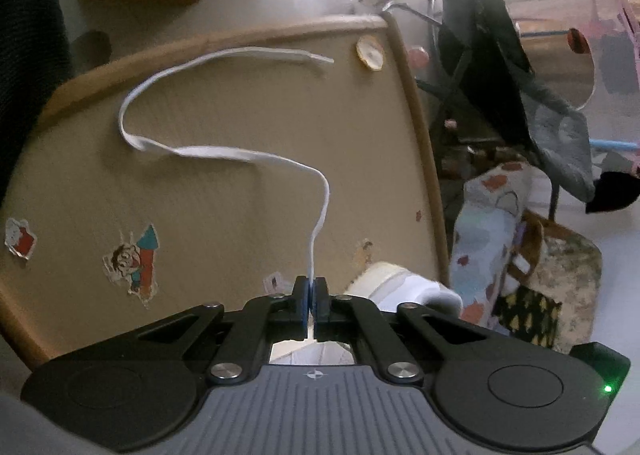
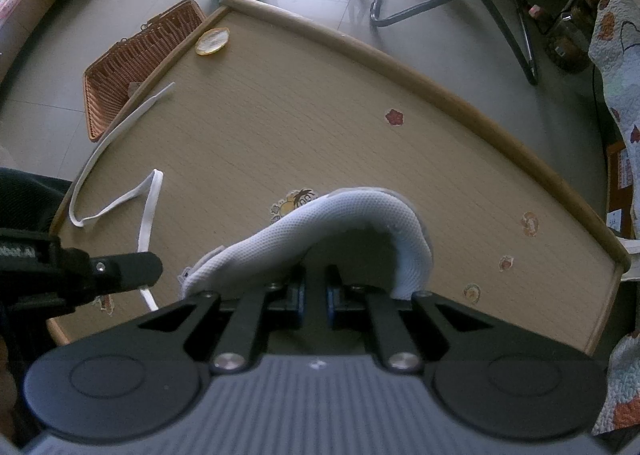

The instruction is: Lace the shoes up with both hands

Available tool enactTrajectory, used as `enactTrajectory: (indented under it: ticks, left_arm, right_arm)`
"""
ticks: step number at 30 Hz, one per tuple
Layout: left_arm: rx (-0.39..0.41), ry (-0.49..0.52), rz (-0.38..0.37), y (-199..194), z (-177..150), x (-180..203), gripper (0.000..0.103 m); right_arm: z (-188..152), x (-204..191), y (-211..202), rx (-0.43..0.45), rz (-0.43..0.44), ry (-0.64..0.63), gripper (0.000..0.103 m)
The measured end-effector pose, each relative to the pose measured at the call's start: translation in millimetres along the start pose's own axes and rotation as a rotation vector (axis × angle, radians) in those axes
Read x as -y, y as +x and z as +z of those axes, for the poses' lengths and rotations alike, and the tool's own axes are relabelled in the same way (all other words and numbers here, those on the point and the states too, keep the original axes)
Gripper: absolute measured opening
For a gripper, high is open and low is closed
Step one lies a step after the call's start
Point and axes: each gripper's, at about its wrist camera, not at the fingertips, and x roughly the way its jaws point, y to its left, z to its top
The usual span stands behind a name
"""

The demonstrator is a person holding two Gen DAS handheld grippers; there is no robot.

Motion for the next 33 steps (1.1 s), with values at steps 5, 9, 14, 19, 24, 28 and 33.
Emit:
enactTrajectory:
  ticks: [5, 9, 14, 19, 24, 28, 33]
  left_arm:
    - [0.042, 0.025, 0.045, -14, 1, -3, 0.019]
    - [0.067, 0.026, 0.002, -29, 1, -3, 0.047]
    - [0.066, 0.084, -0.027, -42, -10, 3, 0.055]
    - [0.045, 0.162, -0.019, -43, -21, -1, 0.055]
    - [0.021, 0.227, -0.012, -40, -29, -6, 0.056]
    - [0.002, 0.279, -0.007, -37, -35, -10, 0.056]
    - [-0.038, 0.291, 0.028, -27, -38, -21, 0.056]
  right_arm:
    - [-7, -2, -5, 0.044, -0.001, -0.033, 0.013]
    - [-11, 2, -39, 0.111, 0.053, 0.003, 0.014]
    - [-43, 6, -93, 0.248, 0.054, 0.036, 0.038]
    - [-110, 0, -93, 0.248, 0.057, 0.136, 0.046]
    - [-160, -23, -64, 0.25, 0.125, 0.226, 0.046]
    - [-162, -43, -47, 0.246, 0.092, 0.21, 0.046]
    - [-159, -49, -40, 0.266, 0.054, 0.193, 0.056]
